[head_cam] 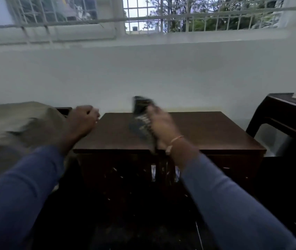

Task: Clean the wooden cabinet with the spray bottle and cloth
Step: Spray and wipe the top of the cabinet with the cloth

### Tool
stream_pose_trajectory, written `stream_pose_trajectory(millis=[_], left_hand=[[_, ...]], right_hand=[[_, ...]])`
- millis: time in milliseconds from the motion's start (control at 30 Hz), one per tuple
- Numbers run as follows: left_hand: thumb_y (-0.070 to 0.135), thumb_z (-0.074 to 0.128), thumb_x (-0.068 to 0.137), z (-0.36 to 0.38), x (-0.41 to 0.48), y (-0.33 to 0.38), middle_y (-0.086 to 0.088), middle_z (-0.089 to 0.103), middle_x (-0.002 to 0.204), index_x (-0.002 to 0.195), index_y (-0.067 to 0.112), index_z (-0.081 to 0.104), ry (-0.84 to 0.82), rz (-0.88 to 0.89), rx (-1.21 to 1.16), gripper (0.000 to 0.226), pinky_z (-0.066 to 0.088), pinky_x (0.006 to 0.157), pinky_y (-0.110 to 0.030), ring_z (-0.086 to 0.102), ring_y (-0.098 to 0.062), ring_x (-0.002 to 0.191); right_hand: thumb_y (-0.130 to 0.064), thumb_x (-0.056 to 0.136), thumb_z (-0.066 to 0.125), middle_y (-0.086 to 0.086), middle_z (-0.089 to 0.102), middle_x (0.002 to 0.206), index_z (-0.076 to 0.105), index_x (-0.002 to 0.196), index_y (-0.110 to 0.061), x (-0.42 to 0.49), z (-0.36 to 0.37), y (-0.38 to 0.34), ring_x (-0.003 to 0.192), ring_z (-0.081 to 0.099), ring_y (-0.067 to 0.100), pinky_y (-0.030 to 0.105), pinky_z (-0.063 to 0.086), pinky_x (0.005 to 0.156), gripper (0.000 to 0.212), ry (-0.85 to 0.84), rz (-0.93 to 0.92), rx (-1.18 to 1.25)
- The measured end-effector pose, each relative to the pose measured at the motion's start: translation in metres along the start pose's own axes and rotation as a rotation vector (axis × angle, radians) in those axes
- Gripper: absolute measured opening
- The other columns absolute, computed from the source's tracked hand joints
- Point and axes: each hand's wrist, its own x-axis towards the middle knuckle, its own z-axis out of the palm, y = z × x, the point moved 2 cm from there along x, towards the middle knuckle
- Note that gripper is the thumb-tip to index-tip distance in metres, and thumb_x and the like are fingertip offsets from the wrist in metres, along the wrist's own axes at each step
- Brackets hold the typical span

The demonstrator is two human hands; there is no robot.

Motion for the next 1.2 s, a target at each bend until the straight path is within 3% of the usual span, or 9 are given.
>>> stream_pose_trajectory(millis=[133,233,333,500,600,700,800,933,1200], left_hand=[[0.026,0.045,0.102,0.047,-0.011,-0.022,-0.020,0.066,0.114,0.109,0.003,0.065,-0.282,0.136,0.224,0.032,0.045,0.090,-0.036,0.061,-0.033,0.109],[0.028,0.046,0.102,0.077,-0.010,-0.033,-0.014,0.063,0.125,0.122,0.006,0.063,-0.436,0.213,0.275,0.034,0.041,0.097,-0.031,0.057,-0.028,0.118],[0.030,0.051,0.099,0.083,-0.003,-0.043,-0.011,0.066,0.119,0.116,0.010,0.066,-0.415,0.244,0.273,0.030,0.042,0.093,-0.028,0.060,-0.026,0.113],[0.042,0.043,0.100,0.074,0.013,-0.069,0.000,0.066,0.108,0.102,0.024,0.064,-0.085,-0.038,-0.265,0.028,0.043,0.089,-0.031,0.060,-0.017,0.103],[0.038,0.030,0.105,0.071,0.021,-0.074,-0.012,0.061,0.118,0.107,0.017,0.056,0.032,-0.314,-0.856,0.034,0.041,0.101,-0.034,0.058,-0.023,0.112],[0.045,0.023,0.105,0.053,0.021,-0.080,-0.017,0.057,0.122,0.114,0.010,0.053,0.129,-0.448,-1.116,0.047,0.039,0.107,-0.037,0.056,-0.027,0.116],[0.052,0.020,0.103,0.032,0.019,-0.094,-0.017,0.060,0.120,0.113,0.009,0.055,0.282,-0.439,-1.121,0.056,0.045,0.100,-0.034,0.060,-0.027,0.113],[0.045,0.020,0.106,0.011,0.009,-0.126,-0.009,0.064,0.095,0.106,0.009,0.056,0.450,-0.503,-0.905,0.052,0.049,0.077,-0.024,0.063,-0.024,0.097],[0.037,0.031,0.106,0.013,-0.071,-0.121,-0.013,0.063,0.086,0.097,0.007,0.058,0.369,-0.559,-0.761,0.041,0.050,0.077,-0.036,0.063,-0.027,0.084]], right_hand=[[-0.019,0.102,0.046,0.008,0.065,0.092,0.058,0.112,-0.007,0.024,-0.100,-0.025,0.052,0.060,-0.008,0.009,0.045,0.048,0.020,0.221,-0.045,-0.205],[-0.036,0.101,0.045,0.020,0.062,0.124,0.062,0.122,-0.007,0.046,-0.153,0.010,0.100,0.066,0.022,0.026,0.047,0.077,0.040,0.108,0.173,-0.836],[-0.061,0.096,0.034,0.012,0.042,0.150,0.051,0.139,-0.022,0.064,-0.172,0.042,0.136,0.038,0.034,0.044,0.027,0.111,0.060,0.052,0.383,-1.392],[-0.073,0.089,0.021,0.011,0.020,0.160,0.031,0.149,-0.034,0.150,-0.153,0.082,0.146,0.013,0.039,0.057,0.008,0.117,0.072,0.000,0.441,-1.470],[-0.089,0.066,0.015,0.005,0.025,0.159,0.026,0.146,-0.045,0.209,-0.114,0.121,0.144,0.023,0.036,0.057,0.018,0.115,0.093,-0.127,0.345,-1.489],[-0.097,0.059,0.013,-0.002,0.040,0.152,0.030,0.140,-0.052,0.239,-0.032,0.149,0.137,0.040,0.029,0.051,0.033,0.110,0.094,-0.317,0.139,-1.425],[-0.093,0.065,0.008,-0.004,0.035,0.155,0.035,0.143,-0.045,0.197,0.075,0.131,0.140,0.035,0.027,0.050,0.029,0.113,0.095,-0.491,-0.056,-1.384],[-0.057,0.096,0.034,0.001,0.033,0.156,0.042,0.144,-0.031,0.105,0.152,0.099,0.143,0.030,0.024,0.043,0.022,0.116,0.055,-0.700,-0.261,-1.299],[-0.038,0.097,0.050,-0.001,0.037,0.153,0.053,0.136,-0.029,-0.008,0.113,0.067,0.140,0.035,0.021,0.039,0.030,0.114,0.041,-0.883,-0.561,-1.254]])
